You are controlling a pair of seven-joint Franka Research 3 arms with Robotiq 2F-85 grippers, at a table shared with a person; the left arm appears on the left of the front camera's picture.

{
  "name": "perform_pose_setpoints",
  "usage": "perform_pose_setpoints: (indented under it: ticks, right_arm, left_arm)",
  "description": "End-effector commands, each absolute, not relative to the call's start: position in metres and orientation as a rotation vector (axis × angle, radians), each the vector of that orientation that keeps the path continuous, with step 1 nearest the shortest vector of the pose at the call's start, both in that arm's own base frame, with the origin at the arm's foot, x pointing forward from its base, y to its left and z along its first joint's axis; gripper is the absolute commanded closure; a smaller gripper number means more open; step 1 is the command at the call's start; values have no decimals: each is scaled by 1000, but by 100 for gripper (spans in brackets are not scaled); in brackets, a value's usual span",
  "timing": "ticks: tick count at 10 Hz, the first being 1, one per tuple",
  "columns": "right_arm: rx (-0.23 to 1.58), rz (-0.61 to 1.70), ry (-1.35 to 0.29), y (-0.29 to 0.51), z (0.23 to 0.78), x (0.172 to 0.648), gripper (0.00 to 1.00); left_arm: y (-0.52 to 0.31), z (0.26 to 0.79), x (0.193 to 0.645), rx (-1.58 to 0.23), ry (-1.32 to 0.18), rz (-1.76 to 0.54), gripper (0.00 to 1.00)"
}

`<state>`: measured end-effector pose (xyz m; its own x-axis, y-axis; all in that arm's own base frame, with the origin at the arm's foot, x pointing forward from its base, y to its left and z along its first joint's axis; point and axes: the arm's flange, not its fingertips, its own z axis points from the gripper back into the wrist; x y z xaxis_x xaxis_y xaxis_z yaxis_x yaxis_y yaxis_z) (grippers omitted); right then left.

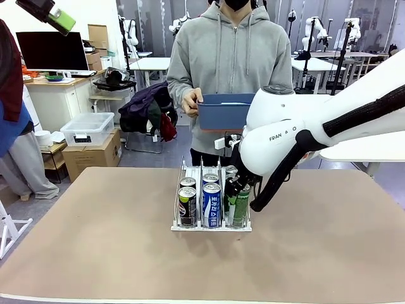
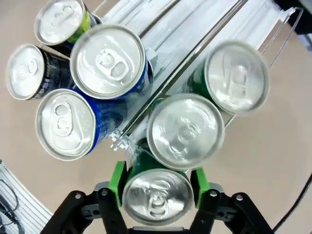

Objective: Fill the beverage cans into the dispenser.
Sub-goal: Place the picked Sprite in the line of the Automatic Can Dispenser with the same cans, then pick up the Ionic drink handed by the human.

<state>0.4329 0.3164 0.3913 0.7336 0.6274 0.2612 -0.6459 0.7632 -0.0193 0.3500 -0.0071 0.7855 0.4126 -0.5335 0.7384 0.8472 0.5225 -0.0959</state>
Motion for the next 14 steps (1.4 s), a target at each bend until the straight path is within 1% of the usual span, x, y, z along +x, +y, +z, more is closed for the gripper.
perform_pose_setpoints:
  ticks: [1, 3, 6, 7, 13, 14]
  right_arm:
    - [95, 703, -246, 316, 402, 436, 9]
    - [112, 690, -249, 311, 411, 429, 0]
    - [180, 639, -285, 295, 430, 409, 0]
    - [116, 658, -271, 314, 420, 429, 0]
    - [126, 655, -262, 312, 418, 426, 0]
    - [168, 742, -305, 308, 432, 415, 0]
  left_arm:
    - [-7, 784, 349, -503, -707, -923, 0]
    - [-7, 784, 349, -503, -707, -923, 0]
    - [-7, 784, 349, -503, -707, -923, 0]
    - [-7, 784, 349, -503, -707, -923, 0]
    - [-7, 784, 349, -503, -707, -923, 0]
    - [-7, 784, 349, -503, -707, -923, 0]
